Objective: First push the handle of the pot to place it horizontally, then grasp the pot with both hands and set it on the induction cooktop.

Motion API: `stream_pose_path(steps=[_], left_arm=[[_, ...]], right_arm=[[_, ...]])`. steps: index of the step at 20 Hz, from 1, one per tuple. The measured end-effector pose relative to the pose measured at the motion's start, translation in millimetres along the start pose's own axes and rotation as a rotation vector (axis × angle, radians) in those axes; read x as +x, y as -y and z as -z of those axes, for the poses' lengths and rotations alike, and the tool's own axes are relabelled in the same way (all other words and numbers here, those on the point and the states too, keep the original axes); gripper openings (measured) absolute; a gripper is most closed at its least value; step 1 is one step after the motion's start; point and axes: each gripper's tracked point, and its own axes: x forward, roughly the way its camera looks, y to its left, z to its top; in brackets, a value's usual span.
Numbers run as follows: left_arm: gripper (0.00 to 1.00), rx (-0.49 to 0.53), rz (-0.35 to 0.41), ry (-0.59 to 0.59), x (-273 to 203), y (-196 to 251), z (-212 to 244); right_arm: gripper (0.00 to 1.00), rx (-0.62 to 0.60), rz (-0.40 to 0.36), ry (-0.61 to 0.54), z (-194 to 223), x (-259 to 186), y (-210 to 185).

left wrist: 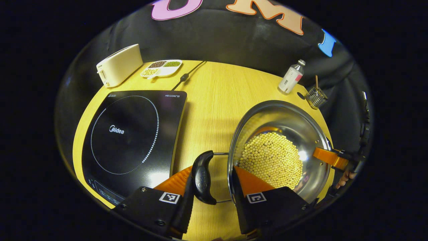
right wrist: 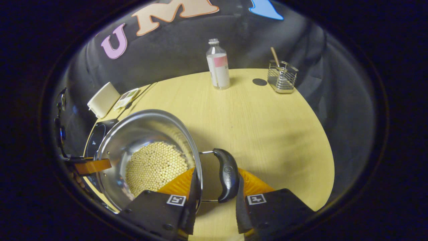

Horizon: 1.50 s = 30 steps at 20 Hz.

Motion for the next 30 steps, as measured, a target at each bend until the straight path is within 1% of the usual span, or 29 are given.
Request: stream_pose_path(steps=[2,3,4,5,6,7,10,12,15,16,18,19,20,21,22,23,24,25,26,28,30], left_arm=[[0.58,0.009,-0.002,0.013,-9.5,-3.0,-5.7],[0.58,0.016,-0.003,0.023,-14.6,-4.9,-9.8],[0.58,0.023,-0.003,0.034,-20.3,-7.1,-13.7],[0.58,0.03,-0.002,0.039,-25.5,-9.1,-17.5],[0.58,0.038,-0.003,0.046,-30.4,-11.6,-20.4],[0.58,0.049,-0.002,0.055,-34.3,-14.8,-25.4],[0.58,0.069,-0.003,0.068,-45.6,-31.0,-34.3],[0.58,0.075,-0.004,0.074,-52.8,-46.4,-39.6],[0.58,0.084,0.006,0.081,-60.1,-75.6,-48.6],[0.6,0.088,0.014,0.084,-61.7,-87.3,-51.3],[0.6,0.106,0.039,0.087,-63.2,-112.9,-57.9],[0.6,0.109,0.051,0.077,-63.7,-127.4,-59.7],[0.57,0.105,0.064,0.074,-64.9,-142.0,-61.4],[0.58,0.107,0.077,0.075,-65.2,-156.1,-64.5],[0.59,0.112,0.086,0.074,-65.5,-170.8,-65.3],[0.57,0.113,0.092,0.07,-65.0,-185.2,-67.2],[0.59,0.113,0.096,0.068,-63.6,-199.6,-69.1],[0.57,0.113,0.097,0.063,-62.6,-213.4,-71.1],[0.57,0.115,0.097,0.064,-63.3,-226.8,-73.3],[0.58,0.126,0.095,0.09,-61.6,-247.6,-84.6],[0.57,0.135,0.086,0.087,-61.1,-267.7,-85.3]], right_arm=[[0.46,0.013,-0.01,0.01,-3.2,-7.8,-6.5],[0.52,0.018,-0.017,0.016,-4.5,-11.2,-9.9],[0.46,0.024,-0.023,0.023,-5.7,-14.6,-11.6],[0.46,0.032,-0.028,0.029,-8.4,-18.2,-14.8],[0.46,0.04,-0.029,0.034,-2.6,-27.2,-24.3],[0.46,0.05,-0.029,0.043,-8.9,-27.0,-22.3],[0.46,0.064,-0.031,0.055,-4.9,-40.1,-47.7],[0.46,0.072,-0.035,0.056,-6.3,-40.6,-64.6],[0.46,0.073,-0.027,0.062,-7.7,-44.9,-95.8],[0.46,0.074,-0.021,0.065,-6.0,-45.4,-105.0],[0.46,0.084,-0.005,0.068,-4.4,-48.0,-136.0],[0.51,0.091,0.004,0.064,-2.0,-50.1,-152.1],[0.46,0.089,0.013,0.062,1.7,-49.7,-167.2],[0.51,0.088,0.024,0.058,5.3,-50.3,-183.7],[0.51,0.094,0.032,0.056,6.9,-50.8,-197.4],[0.51,0.093,0.042,0.058,7.5,-49.9,-212.0],[0.51,0.087,0.051,0.059,9.2,-49.3,-226.8],[0.45,0.086,0.06,0.055,11.2,-50.2,-242.6],[0.51,0.086,0.064,0.053,12.1,-49.4,-255.2],[0.51,0.091,0.065,0.045,15.1,-44.6,-279.6],[0.51,0.099,0.071,0.03,18.0,-38.2,-298.2]])
